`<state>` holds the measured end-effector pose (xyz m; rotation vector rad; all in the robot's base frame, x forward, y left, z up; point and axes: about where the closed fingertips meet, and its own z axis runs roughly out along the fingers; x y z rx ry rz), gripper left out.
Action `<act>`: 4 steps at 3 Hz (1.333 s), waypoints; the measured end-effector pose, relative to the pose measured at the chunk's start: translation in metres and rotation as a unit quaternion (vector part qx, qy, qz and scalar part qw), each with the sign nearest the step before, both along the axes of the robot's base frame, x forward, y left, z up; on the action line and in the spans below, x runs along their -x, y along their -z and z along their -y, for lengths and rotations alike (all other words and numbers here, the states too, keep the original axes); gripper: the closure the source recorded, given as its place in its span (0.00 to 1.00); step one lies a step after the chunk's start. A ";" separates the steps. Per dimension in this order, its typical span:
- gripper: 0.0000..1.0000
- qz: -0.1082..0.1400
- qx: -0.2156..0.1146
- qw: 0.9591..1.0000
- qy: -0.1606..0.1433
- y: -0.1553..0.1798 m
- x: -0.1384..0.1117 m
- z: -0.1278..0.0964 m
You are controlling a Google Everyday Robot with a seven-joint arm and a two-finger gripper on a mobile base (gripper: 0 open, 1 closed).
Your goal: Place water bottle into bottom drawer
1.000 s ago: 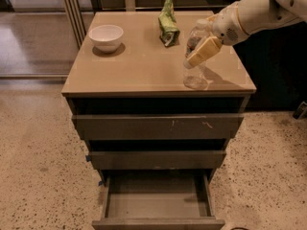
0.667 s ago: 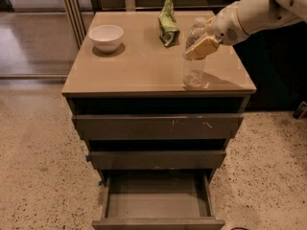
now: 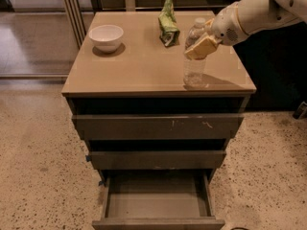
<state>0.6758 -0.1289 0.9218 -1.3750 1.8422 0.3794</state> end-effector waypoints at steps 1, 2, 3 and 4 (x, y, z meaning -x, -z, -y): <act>1.00 0.000 0.000 1.000 0.000 0.000 0.000 0.000; 1.00 0.000 -0.001 1.000 -0.002 0.000 0.001 -0.001; 1.00 0.011 -0.006 1.000 -0.018 -0.016 0.032 -0.006; 1.00 0.010 -0.010 0.999 -0.029 -0.026 0.075 -0.007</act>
Offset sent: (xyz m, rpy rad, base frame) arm -0.0072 0.0002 0.0068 0.0053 -0.0114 0.0154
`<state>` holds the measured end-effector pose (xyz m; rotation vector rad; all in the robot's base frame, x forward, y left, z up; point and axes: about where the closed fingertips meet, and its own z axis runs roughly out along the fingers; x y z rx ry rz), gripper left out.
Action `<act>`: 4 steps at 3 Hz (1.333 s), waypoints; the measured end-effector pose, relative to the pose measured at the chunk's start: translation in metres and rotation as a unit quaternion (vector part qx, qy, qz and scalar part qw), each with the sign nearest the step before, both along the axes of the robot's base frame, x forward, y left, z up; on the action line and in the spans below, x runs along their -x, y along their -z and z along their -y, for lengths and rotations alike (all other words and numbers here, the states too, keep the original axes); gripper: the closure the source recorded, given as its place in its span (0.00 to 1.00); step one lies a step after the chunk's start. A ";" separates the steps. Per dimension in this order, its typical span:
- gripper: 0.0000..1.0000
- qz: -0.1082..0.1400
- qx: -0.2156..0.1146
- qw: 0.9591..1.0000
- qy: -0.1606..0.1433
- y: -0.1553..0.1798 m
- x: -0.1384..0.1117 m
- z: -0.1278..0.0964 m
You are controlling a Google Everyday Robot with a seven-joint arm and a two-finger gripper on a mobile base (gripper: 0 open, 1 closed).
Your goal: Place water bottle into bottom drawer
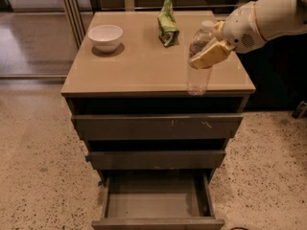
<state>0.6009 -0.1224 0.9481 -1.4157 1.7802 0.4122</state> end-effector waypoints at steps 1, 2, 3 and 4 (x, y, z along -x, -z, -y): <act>1.00 -0.023 -0.017 0.999 -0.019 -0.015 0.055 -0.008; 1.00 -0.025 -0.020 0.999 -0.019 -0.017 0.060 -0.008; 1.00 -0.016 0.006 1.000 -0.026 0.015 0.061 -0.007; 1.00 0.002 0.019 0.999 -0.027 0.080 0.073 0.001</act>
Offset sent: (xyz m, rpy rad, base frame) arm -0.0459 0.0069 0.0127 0.0278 0.0381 0.0307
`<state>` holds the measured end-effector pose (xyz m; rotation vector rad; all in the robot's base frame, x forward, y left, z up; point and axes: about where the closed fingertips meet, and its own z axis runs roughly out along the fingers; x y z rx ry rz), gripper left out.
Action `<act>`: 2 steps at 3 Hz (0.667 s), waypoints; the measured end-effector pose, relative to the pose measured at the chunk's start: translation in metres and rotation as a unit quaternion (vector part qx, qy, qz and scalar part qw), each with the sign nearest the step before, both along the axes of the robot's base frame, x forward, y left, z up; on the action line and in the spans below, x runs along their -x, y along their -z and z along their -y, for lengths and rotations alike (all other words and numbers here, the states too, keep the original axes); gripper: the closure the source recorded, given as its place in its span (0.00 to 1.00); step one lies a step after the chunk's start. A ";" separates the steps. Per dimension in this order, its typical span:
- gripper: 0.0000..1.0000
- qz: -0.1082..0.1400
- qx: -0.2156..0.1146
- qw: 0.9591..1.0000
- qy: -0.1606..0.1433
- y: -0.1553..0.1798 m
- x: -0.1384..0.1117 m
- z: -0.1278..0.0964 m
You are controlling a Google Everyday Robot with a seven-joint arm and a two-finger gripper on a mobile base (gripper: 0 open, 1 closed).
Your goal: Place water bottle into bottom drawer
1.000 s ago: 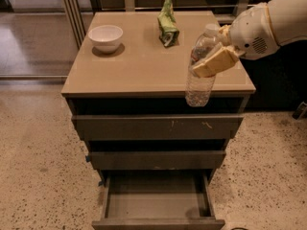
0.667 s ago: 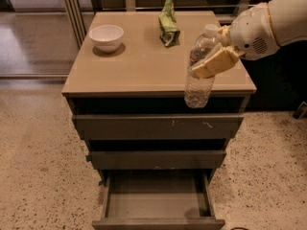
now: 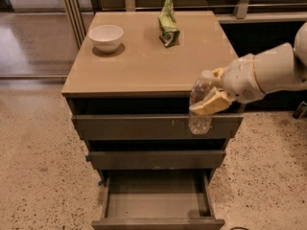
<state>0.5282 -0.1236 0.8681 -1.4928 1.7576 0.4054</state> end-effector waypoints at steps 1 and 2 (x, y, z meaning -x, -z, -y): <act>1.00 -0.010 -0.002 1.000 0.010 0.095 0.016 0.019; 1.00 -0.058 -0.021 0.998 0.021 0.195 0.032 0.034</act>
Offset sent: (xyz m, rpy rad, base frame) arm -0.0520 -0.0565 -0.3162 0.0907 0.2340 -0.0808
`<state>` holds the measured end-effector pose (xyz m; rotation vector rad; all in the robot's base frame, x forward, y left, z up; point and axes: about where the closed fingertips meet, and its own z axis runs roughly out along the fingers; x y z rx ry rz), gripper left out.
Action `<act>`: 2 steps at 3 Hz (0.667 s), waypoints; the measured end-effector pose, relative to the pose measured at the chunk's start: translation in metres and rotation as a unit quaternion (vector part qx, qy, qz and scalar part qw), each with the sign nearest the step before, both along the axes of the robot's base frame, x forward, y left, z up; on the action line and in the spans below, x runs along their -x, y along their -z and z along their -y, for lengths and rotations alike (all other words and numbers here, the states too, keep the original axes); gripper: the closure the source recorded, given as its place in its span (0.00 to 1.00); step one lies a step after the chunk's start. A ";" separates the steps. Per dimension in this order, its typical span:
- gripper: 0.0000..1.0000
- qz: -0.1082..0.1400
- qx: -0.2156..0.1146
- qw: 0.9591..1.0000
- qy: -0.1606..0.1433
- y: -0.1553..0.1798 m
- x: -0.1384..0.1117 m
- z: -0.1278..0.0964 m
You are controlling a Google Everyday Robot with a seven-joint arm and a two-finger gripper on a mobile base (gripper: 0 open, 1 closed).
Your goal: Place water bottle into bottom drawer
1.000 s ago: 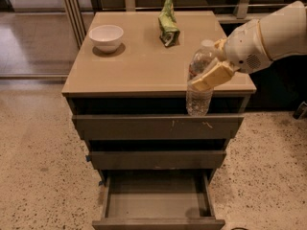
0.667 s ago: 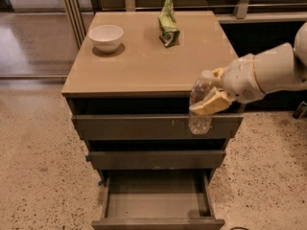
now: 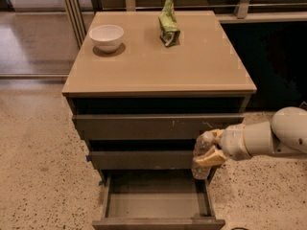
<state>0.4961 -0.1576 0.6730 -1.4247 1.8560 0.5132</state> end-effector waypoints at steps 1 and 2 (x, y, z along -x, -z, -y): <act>1.00 -0.015 -0.010 1.000 0.001 0.025 0.003 0.000; 1.00 -0.015 -0.010 1.000 0.001 0.025 0.003 0.000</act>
Offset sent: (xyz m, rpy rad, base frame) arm -0.0031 0.0004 -0.0247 0.0205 0.0308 -0.0014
